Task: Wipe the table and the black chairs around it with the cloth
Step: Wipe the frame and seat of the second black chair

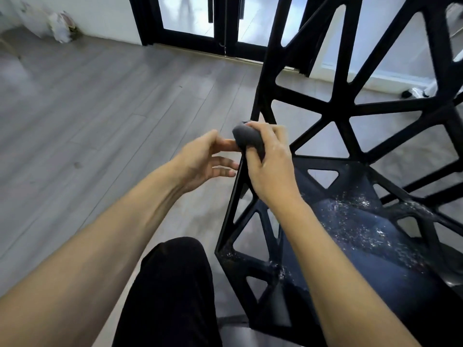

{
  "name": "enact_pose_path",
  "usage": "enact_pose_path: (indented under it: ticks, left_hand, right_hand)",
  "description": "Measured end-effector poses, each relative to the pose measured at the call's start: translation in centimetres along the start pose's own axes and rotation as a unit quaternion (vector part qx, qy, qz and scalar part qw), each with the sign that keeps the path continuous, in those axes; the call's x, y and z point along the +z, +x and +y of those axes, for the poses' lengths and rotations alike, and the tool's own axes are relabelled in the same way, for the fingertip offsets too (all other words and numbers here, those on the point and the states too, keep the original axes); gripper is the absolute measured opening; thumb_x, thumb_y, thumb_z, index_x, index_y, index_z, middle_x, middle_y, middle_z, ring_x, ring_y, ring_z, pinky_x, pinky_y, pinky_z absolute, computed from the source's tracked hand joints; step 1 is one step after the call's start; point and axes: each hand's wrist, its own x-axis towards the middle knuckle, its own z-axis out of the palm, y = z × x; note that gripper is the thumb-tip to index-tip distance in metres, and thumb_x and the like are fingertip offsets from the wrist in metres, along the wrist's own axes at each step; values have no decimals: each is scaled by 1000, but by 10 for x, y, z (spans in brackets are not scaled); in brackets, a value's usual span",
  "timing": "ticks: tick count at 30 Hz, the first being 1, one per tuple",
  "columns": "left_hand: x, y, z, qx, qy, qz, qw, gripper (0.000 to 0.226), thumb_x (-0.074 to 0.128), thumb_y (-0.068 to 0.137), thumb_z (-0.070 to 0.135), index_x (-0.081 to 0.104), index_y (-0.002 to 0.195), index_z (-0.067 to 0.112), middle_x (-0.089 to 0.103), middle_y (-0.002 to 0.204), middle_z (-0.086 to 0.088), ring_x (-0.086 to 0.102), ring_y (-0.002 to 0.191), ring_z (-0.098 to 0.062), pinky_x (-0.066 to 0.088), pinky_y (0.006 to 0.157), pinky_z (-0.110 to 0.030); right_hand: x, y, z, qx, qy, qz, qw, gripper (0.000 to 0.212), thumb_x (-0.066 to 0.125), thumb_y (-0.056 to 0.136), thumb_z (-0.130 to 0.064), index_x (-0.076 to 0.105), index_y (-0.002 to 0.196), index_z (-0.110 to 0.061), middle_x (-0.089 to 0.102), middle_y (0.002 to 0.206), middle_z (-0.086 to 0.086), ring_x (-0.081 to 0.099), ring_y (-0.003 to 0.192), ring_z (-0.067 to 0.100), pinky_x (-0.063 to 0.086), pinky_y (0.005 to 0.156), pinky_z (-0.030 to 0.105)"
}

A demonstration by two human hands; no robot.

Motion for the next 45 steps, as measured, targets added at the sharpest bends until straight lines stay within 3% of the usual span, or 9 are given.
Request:
enact_pose_path:
  ticks: [5, 12, 19, 24, 26, 30, 34, 38, 45]
  left_hand:
    - [1, 4, 15, 8, 74, 12, 997, 44, 46, 101, 36, 68, 113, -1, 70, 107, -11, 69, 88, -28, 58, 76, -37]
    - [27, 14, 12, 141, 310, 116, 933, 18, 73, 92, 27, 76, 82, 12, 71, 68, -3, 71, 56, -13, 61, 59, -27]
    - [24, 19, 11, 141, 366, 166, 905, 15, 72, 90, 32, 78, 78, 25, 70, 67, 13, 66, 69, -1, 46, 59, -19]
    - [21, 35, 25, 100, 371, 124, 915, 19, 72, 87, 27, 77, 70, 19, 73, 66, 3, 72, 69, -14, 56, 63, -27]
    - [28, 49, 32, 99, 335, 136, 927, 17, 65, 90, 28, 75, 81, 17, 74, 72, -2, 74, 66, -21, 62, 71, -37]
    - [59, 84, 60, 221, 365, 215, 879, 35, 43, 105, 28, 55, 136, 20, 67, 118, -3, 62, 111, -25, 45, 90, -30]
    - [87, 105, 58, 306, 318, 234, 866, 25, 40, 106, 20, 57, 124, 22, 60, 95, 8, 61, 92, -16, 38, 65, -17]
    - [81, 118, 46, 324, 313, 236, 861, 24, 41, 105, 17, 55, 123, 24, 56, 86, 17, 55, 79, 3, 38, 62, -7]
    - [80, 119, 45, 326, 342, 249, 846, 28, 37, 105, 9, 54, 126, 17, 61, 94, 2, 55, 82, -13, 36, 60, -12]
  right_hand:
    - [6, -36, -9, 3, -33, 9, 999, 43, 60, 94, -13, 55, 132, -31, 43, 127, -7, 48, 118, 18, 52, 93, 46]
    - [16, -117, -19, -33, -72, 13, 997, 41, 66, 88, -12, 63, 128, -21, 49, 128, -2, 51, 116, 19, 40, 104, 26]
    - [28, -64, -16, -22, -106, 69, 992, 41, 57, 89, -23, 57, 130, -23, 51, 127, -1, 49, 112, 18, 53, 91, 42]
    - [-3, -40, -13, 32, 56, 13, 998, 37, 62, 95, -9, 62, 126, -29, 51, 119, -14, 52, 106, -5, 46, 87, 12]
    - [-26, -19, -1, 64, 99, 103, 988, 33, 64, 95, -8, 64, 120, -30, 58, 116, -12, 60, 103, -1, 51, 85, 16]
    - [-47, 60, 19, 42, 38, 187, 981, 30, 67, 94, -16, 62, 119, -31, 60, 112, -7, 59, 102, 3, 50, 88, 20]
    - [-23, 115, 37, -35, -19, 146, 988, 37, 64, 91, -10, 64, 127, -22, 57, 120, -3, 57, 111, 14, 51, 97, 36]
    - [4, 108, 63, -58, -11, 160, 985, 43, 61, 89, -6, 62, 130, -19, 53, 123, -2, 56, 116, 20, 50, 99, 44]
    - [4, 42, 119, 86, -57, 80, 992, 40, 59, 95, -9, 59, 131, -28, 54, 124, -7, 59, 109, 19, 51, 98, 43]
